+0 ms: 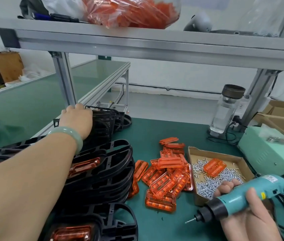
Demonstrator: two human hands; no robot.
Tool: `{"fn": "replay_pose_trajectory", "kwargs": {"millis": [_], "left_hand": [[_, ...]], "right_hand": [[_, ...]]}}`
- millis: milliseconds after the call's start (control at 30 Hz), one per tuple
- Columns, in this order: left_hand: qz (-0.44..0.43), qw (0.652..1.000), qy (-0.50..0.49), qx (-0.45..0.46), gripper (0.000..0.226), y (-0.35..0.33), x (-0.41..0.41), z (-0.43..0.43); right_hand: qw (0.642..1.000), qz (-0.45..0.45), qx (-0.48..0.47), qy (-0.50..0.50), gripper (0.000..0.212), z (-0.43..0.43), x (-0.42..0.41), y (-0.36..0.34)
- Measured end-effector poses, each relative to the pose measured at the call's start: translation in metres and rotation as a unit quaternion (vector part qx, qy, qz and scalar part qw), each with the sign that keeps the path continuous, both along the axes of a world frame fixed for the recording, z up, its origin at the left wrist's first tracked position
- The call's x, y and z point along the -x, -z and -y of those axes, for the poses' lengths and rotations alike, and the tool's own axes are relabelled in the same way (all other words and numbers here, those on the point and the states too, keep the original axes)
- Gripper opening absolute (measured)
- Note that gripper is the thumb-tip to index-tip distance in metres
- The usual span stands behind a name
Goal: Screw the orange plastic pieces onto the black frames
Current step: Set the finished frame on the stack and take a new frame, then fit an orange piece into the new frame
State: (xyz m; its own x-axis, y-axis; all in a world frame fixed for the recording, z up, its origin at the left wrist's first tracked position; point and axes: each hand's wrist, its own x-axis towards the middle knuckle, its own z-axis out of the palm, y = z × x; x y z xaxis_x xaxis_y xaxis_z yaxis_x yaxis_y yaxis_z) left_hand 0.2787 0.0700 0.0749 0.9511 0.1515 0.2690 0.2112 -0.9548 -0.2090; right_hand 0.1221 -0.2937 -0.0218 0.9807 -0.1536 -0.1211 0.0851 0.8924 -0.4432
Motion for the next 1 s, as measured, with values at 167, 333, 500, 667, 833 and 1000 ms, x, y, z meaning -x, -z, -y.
{"fn": "replay_pose_trajectory", "kwargs": {"millis": [167,333,500,667,833,1000], "left_hand": [[0.004,0.998,0.033,0.045,0.034,-0.008,0.008,-0.006],[-0.02,0.989,0.079,0.12,0.047,-0.008,0.012,-0.017],[-0.031,0.99,0.111,0.076,0.065,-0.009,0.015,-0.022],[-0.013,0.987,0.128,0.101,0.06,-0.005,0.019,-0.025],[-0.011,0.987,0.121,0.101,0.052,-0.007,0.022,-0.025],[0.088,0.982,0.093,0.14,0.045,-0.01,0.025,-0.021]], "right_hand": [[0.999,0.008,0.005,0.042,0.02,0.0,0.001,-0.01],[0.998,-0.001,0.019,0.052,0.04,-0.005,0.007,-0.013],[0.998,0.013,0.028,0.063,0.025,-0.007,0.009,-0.011],[0.998,0.01,0.027,0.05,0.035,-0.006,0.01,-0.015],[0.998,-0.006,0.043,0.048,0.088,-0.001,0.007,-0.014],[0.998,0.001,0.042,0.049,0.092,0.0,0.007,-0.013]]}}
